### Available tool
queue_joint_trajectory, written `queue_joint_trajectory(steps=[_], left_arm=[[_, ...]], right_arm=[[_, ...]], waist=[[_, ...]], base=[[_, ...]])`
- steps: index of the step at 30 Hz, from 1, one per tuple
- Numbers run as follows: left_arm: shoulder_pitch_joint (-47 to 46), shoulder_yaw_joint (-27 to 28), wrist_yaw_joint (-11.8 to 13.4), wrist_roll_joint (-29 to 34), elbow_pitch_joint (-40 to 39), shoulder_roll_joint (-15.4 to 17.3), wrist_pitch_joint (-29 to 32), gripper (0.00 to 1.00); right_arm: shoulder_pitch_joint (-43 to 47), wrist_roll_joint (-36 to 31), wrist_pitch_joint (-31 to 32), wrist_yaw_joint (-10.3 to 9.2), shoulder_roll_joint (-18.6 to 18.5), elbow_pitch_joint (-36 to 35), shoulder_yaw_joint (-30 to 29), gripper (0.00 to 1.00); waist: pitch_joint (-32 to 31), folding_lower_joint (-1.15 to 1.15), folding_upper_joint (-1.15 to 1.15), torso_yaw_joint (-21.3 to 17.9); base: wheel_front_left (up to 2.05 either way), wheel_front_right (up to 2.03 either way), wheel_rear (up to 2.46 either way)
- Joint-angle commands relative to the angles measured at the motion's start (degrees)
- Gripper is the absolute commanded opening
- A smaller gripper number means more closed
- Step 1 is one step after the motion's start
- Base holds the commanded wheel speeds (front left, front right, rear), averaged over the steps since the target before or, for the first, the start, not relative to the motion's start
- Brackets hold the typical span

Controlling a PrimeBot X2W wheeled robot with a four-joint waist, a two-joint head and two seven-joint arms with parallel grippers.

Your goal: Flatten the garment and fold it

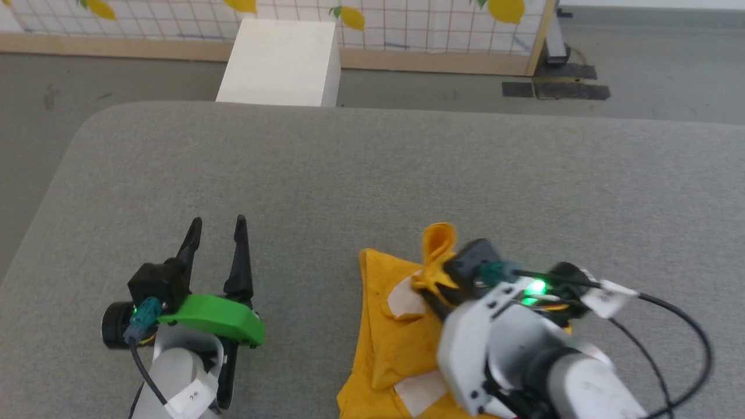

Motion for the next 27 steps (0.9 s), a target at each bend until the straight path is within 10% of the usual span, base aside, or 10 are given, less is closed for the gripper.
queue_joint_trajectory(steps=[1,12,14,15,16,27], left_arm=[[-1.4,-0.2,-0.4,0.0,0.2,-0.3,-0.3,1.0],[-3.3,-0.8,-0.6,-0.5,0.4,-0.7,-0.3,1.0],[-3.4,-0.8,-0.6,-0.5,0.4,-0.7,-0.3,1.0],[-3.5,-0.8,-0.6,-0.5,0.5,-0.8,-0.3,1.0],[-3.5,-0.7,-0.6,-0.5,0.5,-0.8,-0.3,1.0],[-1.3,0.8,-0.4,0.3,1.0,-0.8,-0.3,1.0]], right_arm=[[-1.9,0.6,-1.3,-0.09,0.6,2.6,1.4,0.0],[-11.1,4.3,-8.4,-0.09,2.1,26.9,7.9,0.0],[-12.1,6.3,-8.8,-0.09,2.1,29.6,9.2,0.44],[-12.5,7.4,-9.1,-0.09,2.1,30.6,10.0,0.9],[-12.9,8.4,-9.2,-0.09,2.1,31.1,10.8,1.0],[-11.1,13.7,-28.1,-0.09,2.2,17.8,6.1,1.0]], waist=[[1.6,0.0,0.0,1.6],[5.3,0.0,0.0,4.0],[5.6,0.0,0.0,4.1],[5.7,0.0,0.0,4.0],[5.7,0.0,0.0,3.9],[1.5,0.0,0.0,0.1]], base=[[0.0,0.0,0.0],[0.0,0.0,0.0],[0.0,0.0,0.0],[0.0,0.0,0.0],[0.0,0.0,0.0],[0.0,0.0,0.0]])
